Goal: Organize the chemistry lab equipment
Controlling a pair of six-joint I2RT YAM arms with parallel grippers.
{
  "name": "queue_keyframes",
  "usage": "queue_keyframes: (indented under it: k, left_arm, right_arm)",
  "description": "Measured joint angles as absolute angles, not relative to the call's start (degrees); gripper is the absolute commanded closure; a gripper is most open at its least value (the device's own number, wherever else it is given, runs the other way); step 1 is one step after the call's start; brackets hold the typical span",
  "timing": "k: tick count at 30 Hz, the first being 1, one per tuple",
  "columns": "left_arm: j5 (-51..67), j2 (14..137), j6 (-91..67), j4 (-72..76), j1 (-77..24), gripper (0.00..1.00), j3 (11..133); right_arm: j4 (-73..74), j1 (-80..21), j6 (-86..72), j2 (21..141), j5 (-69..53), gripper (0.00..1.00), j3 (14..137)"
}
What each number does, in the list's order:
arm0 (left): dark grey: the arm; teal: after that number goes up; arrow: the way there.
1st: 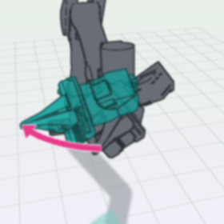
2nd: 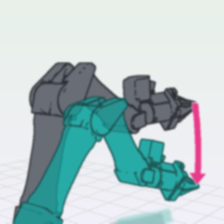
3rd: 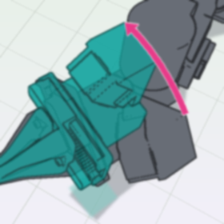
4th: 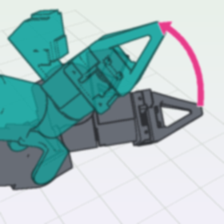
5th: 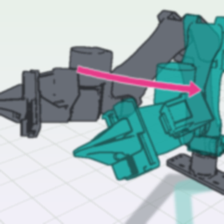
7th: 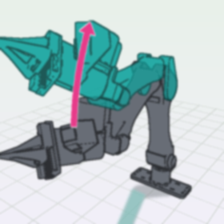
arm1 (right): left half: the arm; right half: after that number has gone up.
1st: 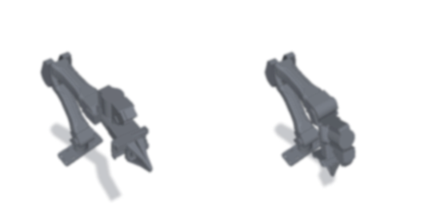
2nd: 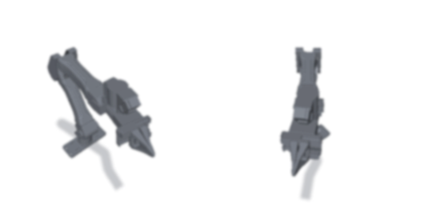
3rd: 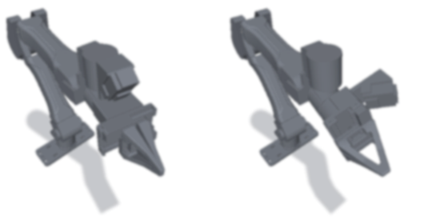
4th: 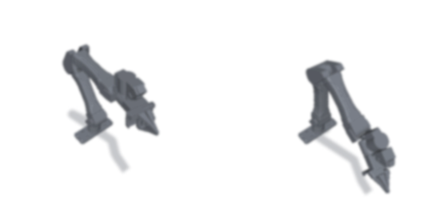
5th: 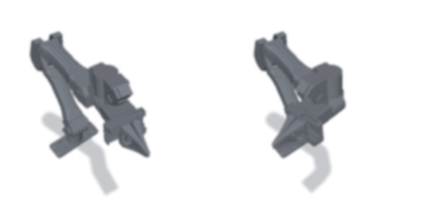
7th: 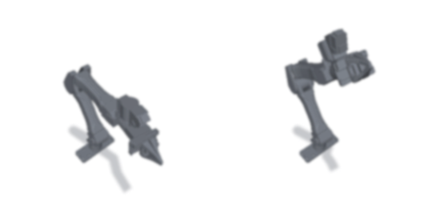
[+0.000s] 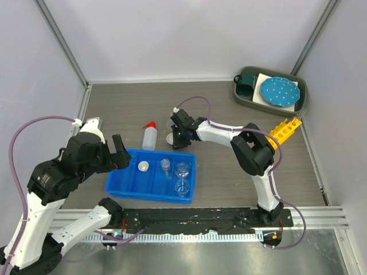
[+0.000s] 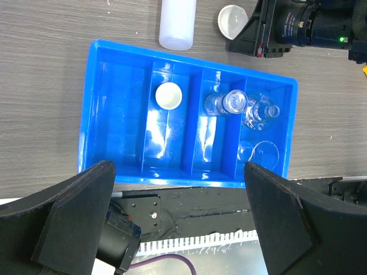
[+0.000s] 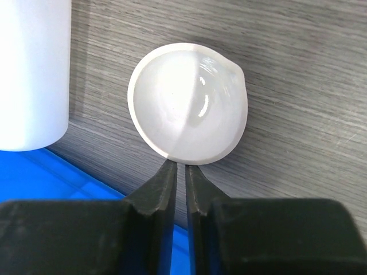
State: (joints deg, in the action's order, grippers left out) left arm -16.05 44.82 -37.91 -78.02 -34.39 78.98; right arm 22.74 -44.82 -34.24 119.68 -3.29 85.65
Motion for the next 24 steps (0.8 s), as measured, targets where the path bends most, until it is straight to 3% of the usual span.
queue_keyframes:
  k: [3, 24]
  left_arm:
    - [-16.1, 44.7, -37.9, -78.0, -34.4, 0.00, 79.0]
    - [-16.0, 44.4, -38.3, -78.0, -34.4, 0.00, 79.0]
  right_arm:
    - [22.7, -44.8, -34.3, 119.7, -3.3, 0.99, 85.6]
    - [22.7, -44.8, -34.2, 119.6, -1.9, 0.99, 85.2]
